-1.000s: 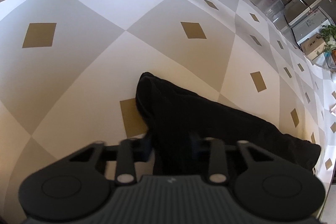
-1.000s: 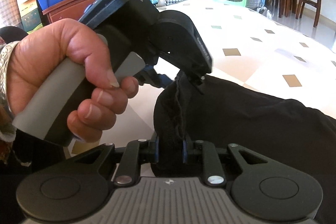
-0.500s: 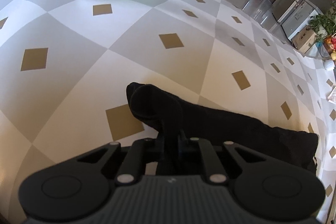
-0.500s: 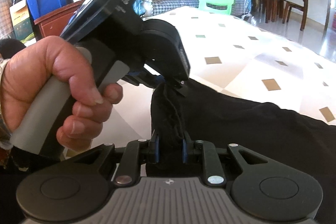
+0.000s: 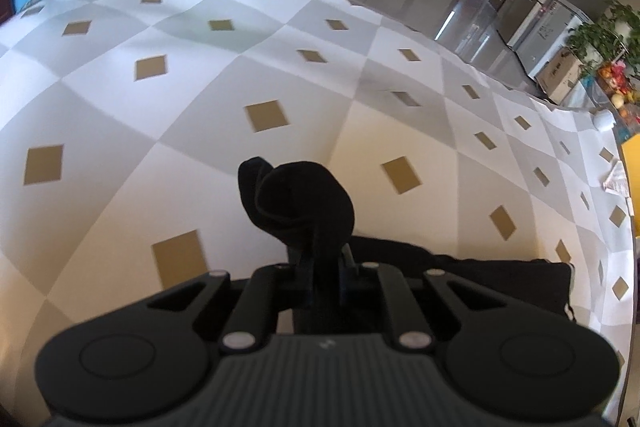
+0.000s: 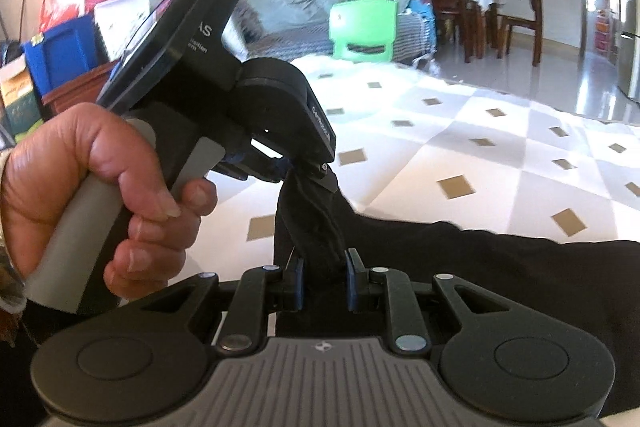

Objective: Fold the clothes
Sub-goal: 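Lift the gripped shirt end with both grippers and fold it over the bundle, then lay the folded end down on the bundle with both grippers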

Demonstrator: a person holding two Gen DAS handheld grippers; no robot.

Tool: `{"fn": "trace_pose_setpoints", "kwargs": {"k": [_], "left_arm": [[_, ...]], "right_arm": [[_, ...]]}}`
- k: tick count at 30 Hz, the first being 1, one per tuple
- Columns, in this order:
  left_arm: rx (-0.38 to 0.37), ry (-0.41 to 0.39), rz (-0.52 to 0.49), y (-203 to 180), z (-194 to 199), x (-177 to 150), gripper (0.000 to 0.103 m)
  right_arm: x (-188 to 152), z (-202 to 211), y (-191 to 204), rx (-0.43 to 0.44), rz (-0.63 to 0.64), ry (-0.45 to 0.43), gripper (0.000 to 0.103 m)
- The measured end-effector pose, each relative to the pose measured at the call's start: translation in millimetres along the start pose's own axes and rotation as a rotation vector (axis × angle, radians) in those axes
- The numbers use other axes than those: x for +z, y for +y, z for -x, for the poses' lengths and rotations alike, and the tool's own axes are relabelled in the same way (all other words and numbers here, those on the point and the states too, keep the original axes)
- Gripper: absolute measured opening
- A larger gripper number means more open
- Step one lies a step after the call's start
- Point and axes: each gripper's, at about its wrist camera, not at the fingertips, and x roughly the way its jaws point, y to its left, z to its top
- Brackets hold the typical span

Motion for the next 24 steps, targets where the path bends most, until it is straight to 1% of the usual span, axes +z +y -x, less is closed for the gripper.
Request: {"fn": "trace_pose_setpoints", "kwargs": {"k": [15, 20, 24], "left_arm": [[-0.048, 0.003, -0.141, -119, -6, 6, 0.009], [-0.069, 0.012, -0.193, -164, -8, 2, 0.009], [-0.085, 0.019, -0.248, -205, -13, -4, 0.009]], "right_arm": [[7, 56, -65, -0.15, -0.154, -0.093, 0.02], [3, 83, -94, -0.2, -0.224, -0.115, 0.02], [2, 104, -113, -0.259, -0.274, -0.141, 0.02]]}}
